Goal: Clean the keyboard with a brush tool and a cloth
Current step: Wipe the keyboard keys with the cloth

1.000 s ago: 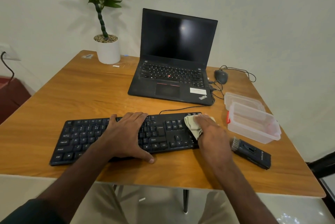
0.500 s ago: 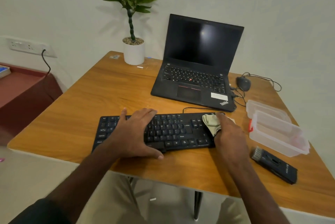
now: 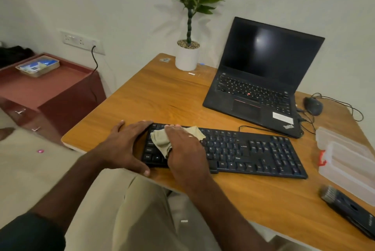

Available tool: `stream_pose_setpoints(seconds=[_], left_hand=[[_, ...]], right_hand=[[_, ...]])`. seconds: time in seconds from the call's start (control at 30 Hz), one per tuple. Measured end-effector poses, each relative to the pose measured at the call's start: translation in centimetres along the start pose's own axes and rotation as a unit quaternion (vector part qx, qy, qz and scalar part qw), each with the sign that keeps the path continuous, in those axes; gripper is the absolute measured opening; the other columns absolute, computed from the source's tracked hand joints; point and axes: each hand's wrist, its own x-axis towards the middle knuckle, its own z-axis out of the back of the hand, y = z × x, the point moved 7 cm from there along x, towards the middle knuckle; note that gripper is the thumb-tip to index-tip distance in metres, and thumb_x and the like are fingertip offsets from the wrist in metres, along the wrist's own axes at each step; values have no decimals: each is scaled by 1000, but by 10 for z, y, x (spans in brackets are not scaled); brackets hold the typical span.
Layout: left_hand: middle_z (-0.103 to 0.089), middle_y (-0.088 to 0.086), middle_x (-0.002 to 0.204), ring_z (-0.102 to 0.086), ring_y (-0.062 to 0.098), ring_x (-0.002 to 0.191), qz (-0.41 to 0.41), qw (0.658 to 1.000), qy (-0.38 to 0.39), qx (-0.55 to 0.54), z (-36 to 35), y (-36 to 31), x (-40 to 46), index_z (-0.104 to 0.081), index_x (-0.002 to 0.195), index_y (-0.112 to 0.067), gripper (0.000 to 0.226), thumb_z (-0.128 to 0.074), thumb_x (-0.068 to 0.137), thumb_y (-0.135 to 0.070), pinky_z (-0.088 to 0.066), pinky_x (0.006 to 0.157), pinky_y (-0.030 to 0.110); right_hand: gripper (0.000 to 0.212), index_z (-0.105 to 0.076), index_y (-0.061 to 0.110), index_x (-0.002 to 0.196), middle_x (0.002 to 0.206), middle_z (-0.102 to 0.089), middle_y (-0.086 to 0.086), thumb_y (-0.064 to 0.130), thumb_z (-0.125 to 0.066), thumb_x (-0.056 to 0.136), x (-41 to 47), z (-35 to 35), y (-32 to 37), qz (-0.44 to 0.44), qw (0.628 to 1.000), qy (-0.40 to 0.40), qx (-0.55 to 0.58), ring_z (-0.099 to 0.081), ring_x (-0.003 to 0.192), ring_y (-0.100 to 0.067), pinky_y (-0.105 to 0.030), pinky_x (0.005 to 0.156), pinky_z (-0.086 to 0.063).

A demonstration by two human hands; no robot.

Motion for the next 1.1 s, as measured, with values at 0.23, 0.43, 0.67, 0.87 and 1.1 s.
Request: stream_pose_setpoints(seconds=[0.23, 0.43, 0.67, 0.87, 1.1], left_hand=[[-24, -10, 163, -13, 0, 148, -13, 1000, -4, 28, -1, 8, 7, -5, 158, -35, 134, -61, 49, -88, 7, 122, 46], [-23, -8, 164, -15, 3, 149, -5, 999, 4, 39, -5, 15, 10, -4, 156, -41, 133, -67, 47, -86, 6, 123, 47], [-17, -9, 165, -10, 5, 150, 19, 999, 15, 24, -2, 12, 9, -3, 154, -46, 143, -56, 33, -102, 15, 121, 40], [-20, -9, 164, -14, 6, 150, 13, 1000, 5, 25, -2, 10, 9, -4, 155, -45, 139, -61, 39, -98, 12, 122, 44], [-23, -8, 164, -11, -3, 146, 5, 999, -1, 35, -1, 8, 10, -7, 156, -39, 128, -64, 50, -83, 10, 122, 42]], right_hand=[[45, -64, 12, 128, 141, -59, -11, 19, -63, 84, -3, -55, 36, 97, 983, 133, -83, -48, 138, -30, -46, 112, -38], [51, -74, 20, 116, 124, -71, -3, 26, -34, 85, -21, -25, 32, 118, 987, 74, -75, -63, 122, -23, -42, 99, -52], [49, -77, 17, 110, 119, -73, -1, 9, -57, 66, -40, 11, -19, 49, 995, 57, -64, -65, 120, -21, -45, 97, -54], [50, -69, 10, 120, 119, -72, -7, 21, -37, 84, -17, 12, 11, 9, 998, -18, -56, -66, 115, -25, -45, 101, -51], [51, -69, 19, 124, 129, -68, -2, 22, -35, 85, -30, -29, 23, 106, 986, 83, -99, -58, 129, -20, -42, 107, -48]])
